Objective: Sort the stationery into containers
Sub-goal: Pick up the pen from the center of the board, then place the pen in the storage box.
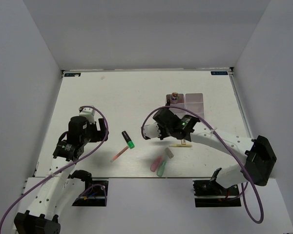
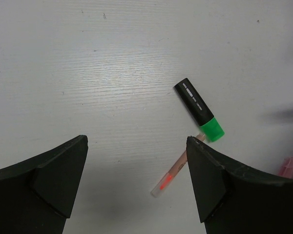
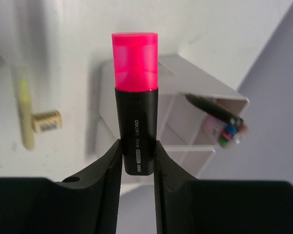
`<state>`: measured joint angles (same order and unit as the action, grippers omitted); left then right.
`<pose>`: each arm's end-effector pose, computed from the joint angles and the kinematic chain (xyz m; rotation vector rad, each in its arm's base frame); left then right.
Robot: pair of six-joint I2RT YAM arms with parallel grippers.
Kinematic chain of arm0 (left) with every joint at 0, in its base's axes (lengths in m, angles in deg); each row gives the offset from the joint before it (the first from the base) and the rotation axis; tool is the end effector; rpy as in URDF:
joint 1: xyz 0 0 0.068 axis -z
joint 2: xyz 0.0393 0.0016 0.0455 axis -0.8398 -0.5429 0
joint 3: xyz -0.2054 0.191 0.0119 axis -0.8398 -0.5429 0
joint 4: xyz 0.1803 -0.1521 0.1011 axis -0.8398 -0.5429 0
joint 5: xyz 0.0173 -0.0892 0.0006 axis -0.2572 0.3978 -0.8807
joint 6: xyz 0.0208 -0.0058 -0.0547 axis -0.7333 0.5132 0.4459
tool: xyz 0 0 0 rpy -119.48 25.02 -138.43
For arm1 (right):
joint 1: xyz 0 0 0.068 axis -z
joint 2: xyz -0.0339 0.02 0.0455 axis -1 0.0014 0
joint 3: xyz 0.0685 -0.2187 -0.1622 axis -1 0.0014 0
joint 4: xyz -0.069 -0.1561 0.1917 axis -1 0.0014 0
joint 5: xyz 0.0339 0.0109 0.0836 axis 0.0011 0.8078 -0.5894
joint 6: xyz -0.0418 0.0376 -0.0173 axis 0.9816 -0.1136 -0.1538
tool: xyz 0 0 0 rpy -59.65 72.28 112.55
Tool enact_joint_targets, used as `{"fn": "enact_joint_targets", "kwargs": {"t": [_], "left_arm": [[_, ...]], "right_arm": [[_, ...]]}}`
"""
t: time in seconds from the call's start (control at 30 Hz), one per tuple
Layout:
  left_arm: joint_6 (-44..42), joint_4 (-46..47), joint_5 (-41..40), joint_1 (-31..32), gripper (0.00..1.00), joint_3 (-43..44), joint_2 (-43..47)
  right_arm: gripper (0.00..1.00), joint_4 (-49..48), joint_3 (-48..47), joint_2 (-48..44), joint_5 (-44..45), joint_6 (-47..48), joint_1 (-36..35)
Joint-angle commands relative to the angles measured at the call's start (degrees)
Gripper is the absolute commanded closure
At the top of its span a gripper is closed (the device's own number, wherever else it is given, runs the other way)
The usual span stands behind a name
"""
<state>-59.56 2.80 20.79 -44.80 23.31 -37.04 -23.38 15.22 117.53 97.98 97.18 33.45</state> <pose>0.1401 -0.0315 0.2577 0.0061 2.2672 -0.2524 0.1710 0.2330 0.2727 -2.0594 1.4488 -0.4383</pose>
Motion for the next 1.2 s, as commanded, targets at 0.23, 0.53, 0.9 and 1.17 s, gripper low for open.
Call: {"fn": "enact_joint_targets", "kwargs": {"t": [0.23,0.53,0.9,1.17], "left_arm": [[-0.03,0.07,1.03,-0.36,0.08,-0.06,0.26],[-0.12,0.15,1.12,-0.28,0.08,0.03,0.35],[-0.03,0.15,1.38,-0.28,0.08,0.03,0.53],[-0.12,0.33,1.55,-0.28,0.07,0.03,0.53]], "right_arm": [[1.00,-0.34,-3.98,-4.39,16.37,12.41,7.94],[1.00,-1.22,-6.28,-5.10,18.04,13.20,15.24],[1.00,-0.60,-12.68,2.88,20.77,16.62,23.50],[1.00,3.87,-19.54,10.54,19.89,19.18,27.98]]}}
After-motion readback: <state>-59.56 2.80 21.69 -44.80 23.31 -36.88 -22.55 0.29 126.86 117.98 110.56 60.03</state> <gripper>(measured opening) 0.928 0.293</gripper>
